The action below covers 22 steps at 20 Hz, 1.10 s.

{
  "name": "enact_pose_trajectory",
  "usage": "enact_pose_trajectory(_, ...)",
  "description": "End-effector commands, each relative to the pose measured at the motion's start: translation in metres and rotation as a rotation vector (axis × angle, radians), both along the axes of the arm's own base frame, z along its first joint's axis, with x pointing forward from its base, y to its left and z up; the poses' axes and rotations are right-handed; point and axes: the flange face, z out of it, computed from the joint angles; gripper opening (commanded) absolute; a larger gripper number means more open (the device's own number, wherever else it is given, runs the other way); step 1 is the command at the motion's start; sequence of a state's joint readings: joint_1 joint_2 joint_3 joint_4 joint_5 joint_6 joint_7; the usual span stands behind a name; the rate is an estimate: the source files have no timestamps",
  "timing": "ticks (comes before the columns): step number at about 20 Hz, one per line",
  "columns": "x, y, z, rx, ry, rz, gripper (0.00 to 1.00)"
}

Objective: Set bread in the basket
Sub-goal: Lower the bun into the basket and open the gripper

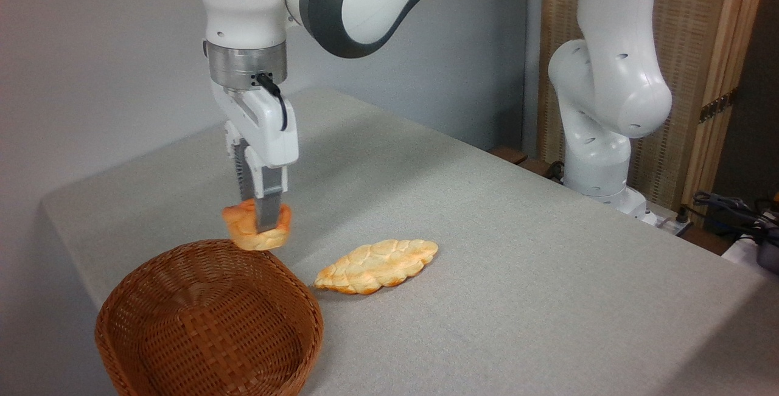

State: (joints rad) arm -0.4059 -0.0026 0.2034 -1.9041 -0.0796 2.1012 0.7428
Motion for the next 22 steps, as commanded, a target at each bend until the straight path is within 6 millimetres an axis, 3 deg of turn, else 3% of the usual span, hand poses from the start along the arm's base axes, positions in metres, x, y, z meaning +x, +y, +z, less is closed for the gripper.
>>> enact_pose_trajectory(1, 0.019, -0.003, 0.000, -0.056, -0.092, 0.050, 0.91)
enact_pose_trajectory(2, 0.021, 0.000, -0.001, -0.060, -0.101, 0.068, 0.99)
enact_pose_trajectory(3, 0.023, -0.001, -0.002, -0.062, -0.107, 0.073, 1.00)
enact_pose_trajectory(15, 0.025, 0.004, 0.002, -0.062, -0.113, 0.085, 1.00)
enact_pose_trajectory(22, 0.003, 0.012, 0.008, -0.042, 0.030, 0.108, 1.00)
